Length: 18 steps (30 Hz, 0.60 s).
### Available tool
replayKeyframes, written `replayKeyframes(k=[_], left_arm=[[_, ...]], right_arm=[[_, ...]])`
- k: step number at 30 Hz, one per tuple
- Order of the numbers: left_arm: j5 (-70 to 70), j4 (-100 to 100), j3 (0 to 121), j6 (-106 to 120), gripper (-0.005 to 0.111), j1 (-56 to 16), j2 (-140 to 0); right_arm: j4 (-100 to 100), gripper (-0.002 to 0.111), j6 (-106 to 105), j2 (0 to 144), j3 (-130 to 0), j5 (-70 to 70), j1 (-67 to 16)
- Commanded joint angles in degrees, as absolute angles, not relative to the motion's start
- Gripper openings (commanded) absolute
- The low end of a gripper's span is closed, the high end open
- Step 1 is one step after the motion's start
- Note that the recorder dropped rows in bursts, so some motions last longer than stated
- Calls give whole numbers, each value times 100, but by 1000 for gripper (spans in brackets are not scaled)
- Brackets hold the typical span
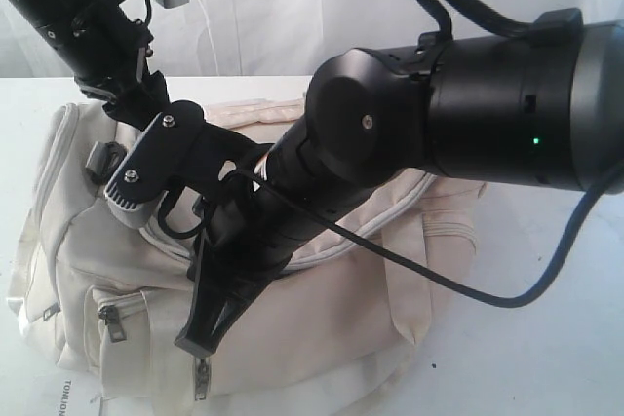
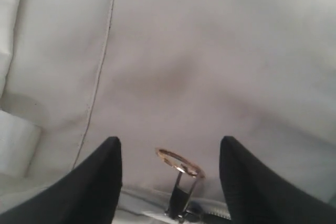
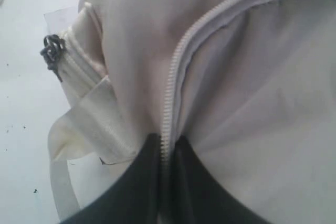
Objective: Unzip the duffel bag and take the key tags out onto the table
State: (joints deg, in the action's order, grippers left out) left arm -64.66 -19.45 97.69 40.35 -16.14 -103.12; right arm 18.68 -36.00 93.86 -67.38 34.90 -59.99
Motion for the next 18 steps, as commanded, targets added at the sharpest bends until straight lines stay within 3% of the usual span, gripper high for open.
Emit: replayKeyframes(k=[1,8,18], left_arm=[[-6996,-1753,9767,4082,59,-1614,-10340],[-6996,-1739,9767,4082,53,-1614,-10340],[-6996,-1739,9767,4072,19,-1614,-10340]], right_arm=[[1836,0,-3558,9375,-6660,3948,-6005],[1836,0,-3558,9375,-6660,3937,-6005],[1836,0,-3558,9375,-6660,3937,-6005]])
